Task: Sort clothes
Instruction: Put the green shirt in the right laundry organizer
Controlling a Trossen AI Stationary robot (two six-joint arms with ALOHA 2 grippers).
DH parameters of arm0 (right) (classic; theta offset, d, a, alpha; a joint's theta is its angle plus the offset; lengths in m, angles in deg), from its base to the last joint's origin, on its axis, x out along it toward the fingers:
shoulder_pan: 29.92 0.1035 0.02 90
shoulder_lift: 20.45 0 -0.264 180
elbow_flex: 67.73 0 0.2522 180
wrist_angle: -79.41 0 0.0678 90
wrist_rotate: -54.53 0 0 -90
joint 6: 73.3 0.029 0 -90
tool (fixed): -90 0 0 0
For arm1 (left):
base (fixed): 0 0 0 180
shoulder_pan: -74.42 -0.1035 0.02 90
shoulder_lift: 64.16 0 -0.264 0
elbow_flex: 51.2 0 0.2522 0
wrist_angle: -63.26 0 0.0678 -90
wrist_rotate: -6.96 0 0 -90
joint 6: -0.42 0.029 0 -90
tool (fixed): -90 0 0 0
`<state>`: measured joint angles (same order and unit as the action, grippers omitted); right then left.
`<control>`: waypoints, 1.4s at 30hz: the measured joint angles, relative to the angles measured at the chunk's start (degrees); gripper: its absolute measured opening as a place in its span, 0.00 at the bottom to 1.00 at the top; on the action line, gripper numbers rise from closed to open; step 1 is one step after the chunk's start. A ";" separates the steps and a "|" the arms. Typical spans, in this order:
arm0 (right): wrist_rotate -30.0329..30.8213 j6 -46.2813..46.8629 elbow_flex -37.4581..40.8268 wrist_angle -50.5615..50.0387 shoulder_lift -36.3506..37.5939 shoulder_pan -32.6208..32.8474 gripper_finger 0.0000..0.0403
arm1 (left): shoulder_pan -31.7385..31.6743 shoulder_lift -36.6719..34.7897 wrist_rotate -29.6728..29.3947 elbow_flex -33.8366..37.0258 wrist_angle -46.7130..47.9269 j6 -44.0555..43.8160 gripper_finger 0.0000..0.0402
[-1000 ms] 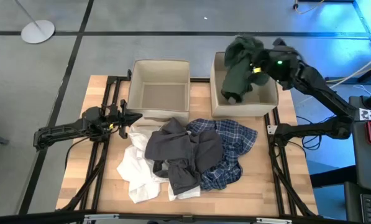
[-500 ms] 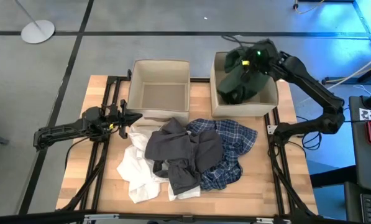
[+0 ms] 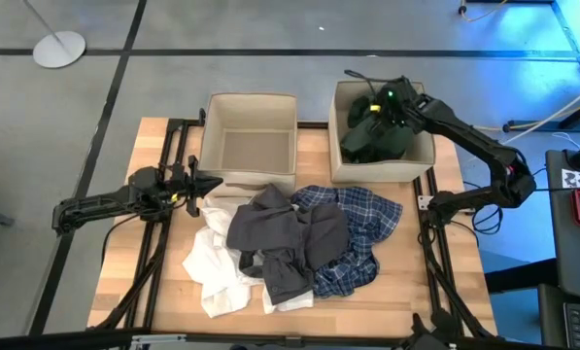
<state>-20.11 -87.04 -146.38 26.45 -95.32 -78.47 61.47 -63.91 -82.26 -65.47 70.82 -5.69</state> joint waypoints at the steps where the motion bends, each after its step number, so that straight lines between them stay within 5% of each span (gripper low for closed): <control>1: 0.00 0.00 0.87 0.67 0.00 0.00 0.05 | 0.00 0.00 0.02 0.00 0.00 0.12 0.01; 9: 0.00 -0.02 3.74 3.18 -0.22 0.15 0.08 | 0.00 0.00 0.00 0.00 -0.02 0.31 0.01; 22: -6.89 3.21 3.83 -4.32 -1.22 0.20 0.45 | 0.00 0.00 0.01 0.00 -0.04 0.14 0.01; 29: -9.33 7.80 3.83 -12.89 -1.22 2.23 0.47 | 0.00 0.00 0.00 0.00 -0.06 0.34 0.01; 42: -9.39 16.95 3.83 -18.79 -1.22 16.04 0.47 | 0.00 0.00 0.00 0.00 -0.06 0.16 0.01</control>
<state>-29.51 -70.08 -142.55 7.66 -96.55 -62.44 61.47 -63.91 -82.26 -65.47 70.76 -5.53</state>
